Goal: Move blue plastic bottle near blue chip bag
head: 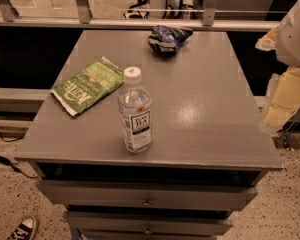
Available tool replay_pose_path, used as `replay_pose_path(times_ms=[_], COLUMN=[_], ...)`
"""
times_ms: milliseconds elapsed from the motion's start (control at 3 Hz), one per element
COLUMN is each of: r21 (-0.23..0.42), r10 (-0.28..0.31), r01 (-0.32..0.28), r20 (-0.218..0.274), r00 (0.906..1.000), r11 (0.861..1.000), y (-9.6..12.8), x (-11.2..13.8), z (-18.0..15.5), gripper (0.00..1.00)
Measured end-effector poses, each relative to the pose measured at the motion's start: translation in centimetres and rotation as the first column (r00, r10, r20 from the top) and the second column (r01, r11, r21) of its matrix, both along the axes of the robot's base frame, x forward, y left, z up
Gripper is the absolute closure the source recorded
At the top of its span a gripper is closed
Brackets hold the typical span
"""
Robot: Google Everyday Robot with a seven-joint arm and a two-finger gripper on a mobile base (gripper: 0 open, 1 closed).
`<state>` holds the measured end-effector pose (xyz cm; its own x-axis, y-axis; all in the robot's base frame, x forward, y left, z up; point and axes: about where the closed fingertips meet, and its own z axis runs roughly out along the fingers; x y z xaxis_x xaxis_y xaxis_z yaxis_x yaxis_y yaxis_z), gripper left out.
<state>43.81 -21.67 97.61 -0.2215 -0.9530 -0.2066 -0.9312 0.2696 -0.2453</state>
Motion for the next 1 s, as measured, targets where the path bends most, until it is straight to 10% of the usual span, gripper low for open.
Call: replay_pose_path(times_ms=[1000], r21=[0.164], r10=[0.058], r01=[-0.06], r20=[0.016], r00=[0.9982], r11=[0.985], y=[4.6], x=[1.4], z=[-2.2], gripper=[0.0])
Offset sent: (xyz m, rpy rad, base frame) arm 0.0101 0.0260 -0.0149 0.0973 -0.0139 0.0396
